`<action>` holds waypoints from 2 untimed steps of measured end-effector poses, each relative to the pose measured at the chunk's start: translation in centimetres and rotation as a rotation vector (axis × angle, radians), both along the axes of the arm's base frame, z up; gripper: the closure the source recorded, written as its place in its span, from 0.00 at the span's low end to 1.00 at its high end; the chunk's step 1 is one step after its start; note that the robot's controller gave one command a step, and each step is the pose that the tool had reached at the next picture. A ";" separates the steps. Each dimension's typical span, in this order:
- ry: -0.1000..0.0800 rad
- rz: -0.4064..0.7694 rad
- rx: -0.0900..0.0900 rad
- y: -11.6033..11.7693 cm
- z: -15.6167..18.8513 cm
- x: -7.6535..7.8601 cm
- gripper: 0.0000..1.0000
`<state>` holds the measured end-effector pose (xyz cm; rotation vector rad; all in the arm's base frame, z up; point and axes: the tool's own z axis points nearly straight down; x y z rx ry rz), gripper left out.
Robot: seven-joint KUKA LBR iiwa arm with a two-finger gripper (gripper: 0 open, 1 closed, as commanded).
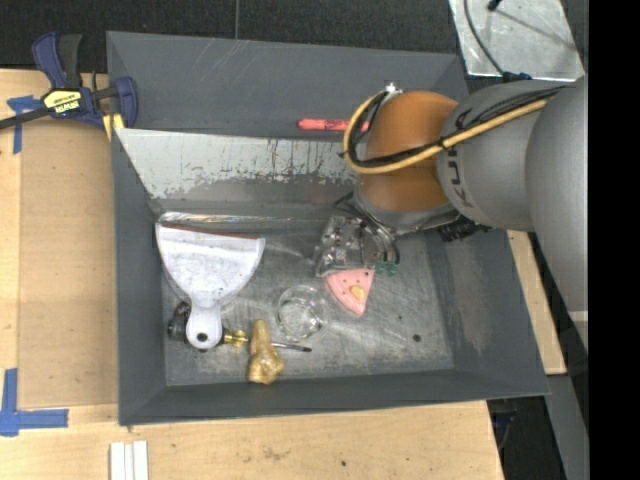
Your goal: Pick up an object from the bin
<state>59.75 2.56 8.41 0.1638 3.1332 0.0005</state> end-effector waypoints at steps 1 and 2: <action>0.000 -0.040 0.000 0.8 1.8 -0.5 1.00; -0.001 -0.064 0.001 -2.2 3.6 0.0 1.00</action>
Offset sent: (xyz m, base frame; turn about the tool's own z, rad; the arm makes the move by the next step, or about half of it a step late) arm 0.0014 -0.0351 0.0418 0.0748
